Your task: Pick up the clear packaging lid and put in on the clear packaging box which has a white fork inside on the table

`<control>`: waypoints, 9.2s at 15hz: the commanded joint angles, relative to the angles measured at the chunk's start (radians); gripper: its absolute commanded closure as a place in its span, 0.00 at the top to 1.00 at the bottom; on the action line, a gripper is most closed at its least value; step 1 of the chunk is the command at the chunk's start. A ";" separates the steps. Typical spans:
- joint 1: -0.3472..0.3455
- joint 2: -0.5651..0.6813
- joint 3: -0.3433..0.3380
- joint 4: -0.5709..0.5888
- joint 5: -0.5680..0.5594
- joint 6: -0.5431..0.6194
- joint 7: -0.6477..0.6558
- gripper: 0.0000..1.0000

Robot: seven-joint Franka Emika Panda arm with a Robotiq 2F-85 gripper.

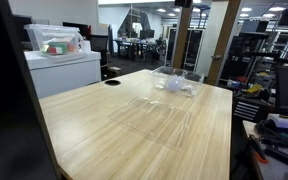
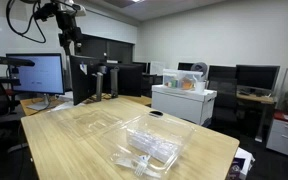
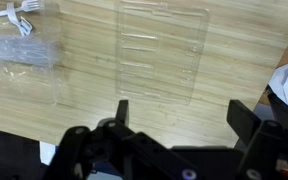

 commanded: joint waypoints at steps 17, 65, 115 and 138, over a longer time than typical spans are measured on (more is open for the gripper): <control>0.022 0.002 -0.018 0.002 -0.008 -0.003 0.007 1.00; 0.047 0.162 -0.249 -0.374 -0.193 0.763 -1.099 1.00; -0.126 0.692 -0.121 -0.180 0.147 0.926 -1.857 1.00; -0.116 0.660 -0.100 -0.173 0.116 0.848 -1.833 0.16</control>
